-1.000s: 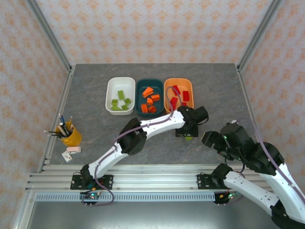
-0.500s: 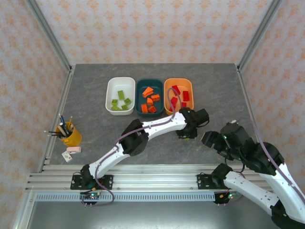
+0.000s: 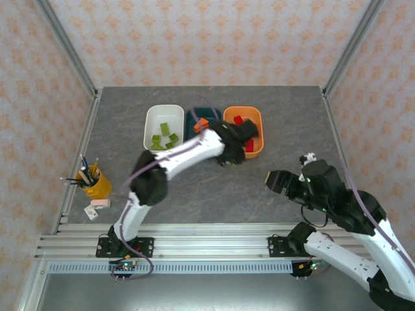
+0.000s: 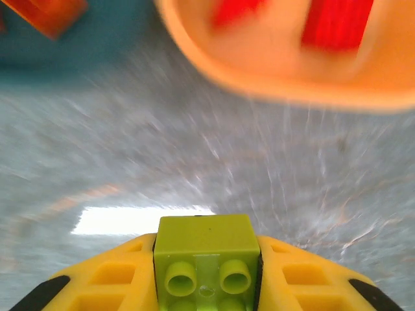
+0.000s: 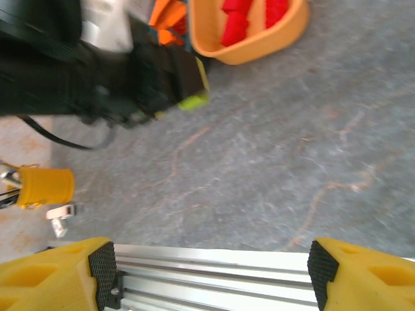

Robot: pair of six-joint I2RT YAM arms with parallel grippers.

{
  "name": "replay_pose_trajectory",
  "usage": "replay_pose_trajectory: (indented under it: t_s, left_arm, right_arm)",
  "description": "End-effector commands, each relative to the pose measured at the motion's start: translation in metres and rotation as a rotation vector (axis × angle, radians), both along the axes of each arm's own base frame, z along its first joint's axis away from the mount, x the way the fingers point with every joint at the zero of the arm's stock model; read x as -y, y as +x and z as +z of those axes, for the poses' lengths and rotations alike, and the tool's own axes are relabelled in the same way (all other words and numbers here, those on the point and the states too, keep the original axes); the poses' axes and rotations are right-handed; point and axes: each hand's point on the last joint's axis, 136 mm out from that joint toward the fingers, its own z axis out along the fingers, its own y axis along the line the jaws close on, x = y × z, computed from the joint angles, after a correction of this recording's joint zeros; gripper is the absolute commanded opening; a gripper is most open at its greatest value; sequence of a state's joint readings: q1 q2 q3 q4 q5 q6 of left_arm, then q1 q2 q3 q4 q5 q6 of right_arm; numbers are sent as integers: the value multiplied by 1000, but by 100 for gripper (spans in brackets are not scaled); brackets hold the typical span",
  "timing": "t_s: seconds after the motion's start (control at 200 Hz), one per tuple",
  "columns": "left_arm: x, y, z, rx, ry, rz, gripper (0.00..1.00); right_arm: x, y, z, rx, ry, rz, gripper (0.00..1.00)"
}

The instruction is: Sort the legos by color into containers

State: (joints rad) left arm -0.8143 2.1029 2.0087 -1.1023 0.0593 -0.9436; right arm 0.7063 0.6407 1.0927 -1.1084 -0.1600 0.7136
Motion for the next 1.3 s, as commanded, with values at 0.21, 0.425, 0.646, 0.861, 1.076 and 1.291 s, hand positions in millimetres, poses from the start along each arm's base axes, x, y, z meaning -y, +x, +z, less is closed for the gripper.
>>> replay_pose_trajectory:
  t_s: [0.21, 0.425, 0.646, 0.861, 1.076, 1.291]
  left_arm:
    - [-175, 81, 50, 121, 52, 215, 30]
    - [-230, 136, 27, 117, 11, 312, 30]
    - [-238, 183, -15, 68, 12, 289, 30]
    - [-244, 201, -59, 12, 22, 315, 30]
    - [-241, 198, -86, -43, 5, 314, 36]
    - [-244, 196, -48, 19, 2, 327, 60]
  right_arm:
    - [-102, 80, 45, 195, 102, 181, 79]
    - [-166, 131, 37, 207, 117, 218, 79]
    - [-198, 163, 23, 175, 99, 218, 79]
    - [-204, 168, 9, 136, 79, 220, 79]
    - [-199, 169, -1, 105, 59, 205, 79]
    - [-184, 172, 3, 115, 0, 194, 80]
